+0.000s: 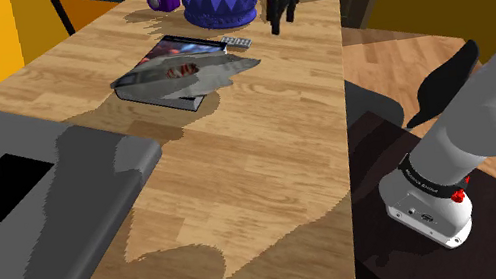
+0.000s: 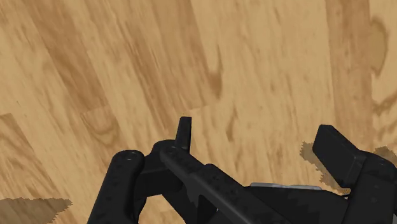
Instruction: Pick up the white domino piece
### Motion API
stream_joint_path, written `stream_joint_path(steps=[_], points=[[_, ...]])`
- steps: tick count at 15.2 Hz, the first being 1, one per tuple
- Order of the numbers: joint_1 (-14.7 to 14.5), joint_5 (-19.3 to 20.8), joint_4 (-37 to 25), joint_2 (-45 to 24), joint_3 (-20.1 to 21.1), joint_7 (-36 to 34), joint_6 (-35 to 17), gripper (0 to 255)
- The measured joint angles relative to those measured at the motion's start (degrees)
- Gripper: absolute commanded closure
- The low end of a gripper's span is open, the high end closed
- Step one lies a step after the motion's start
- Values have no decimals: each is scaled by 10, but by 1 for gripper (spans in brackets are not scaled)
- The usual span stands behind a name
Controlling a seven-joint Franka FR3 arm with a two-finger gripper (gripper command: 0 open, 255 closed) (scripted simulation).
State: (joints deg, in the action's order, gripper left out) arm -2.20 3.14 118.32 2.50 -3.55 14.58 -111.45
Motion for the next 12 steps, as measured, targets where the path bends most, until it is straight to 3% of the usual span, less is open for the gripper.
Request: stream_joint_path(steps=[6, 12], points=[[-3, -9, -103, -116, 6, 58, -34, 0], [-2, -16, -258, -251, 17, 113, -33, 0]])
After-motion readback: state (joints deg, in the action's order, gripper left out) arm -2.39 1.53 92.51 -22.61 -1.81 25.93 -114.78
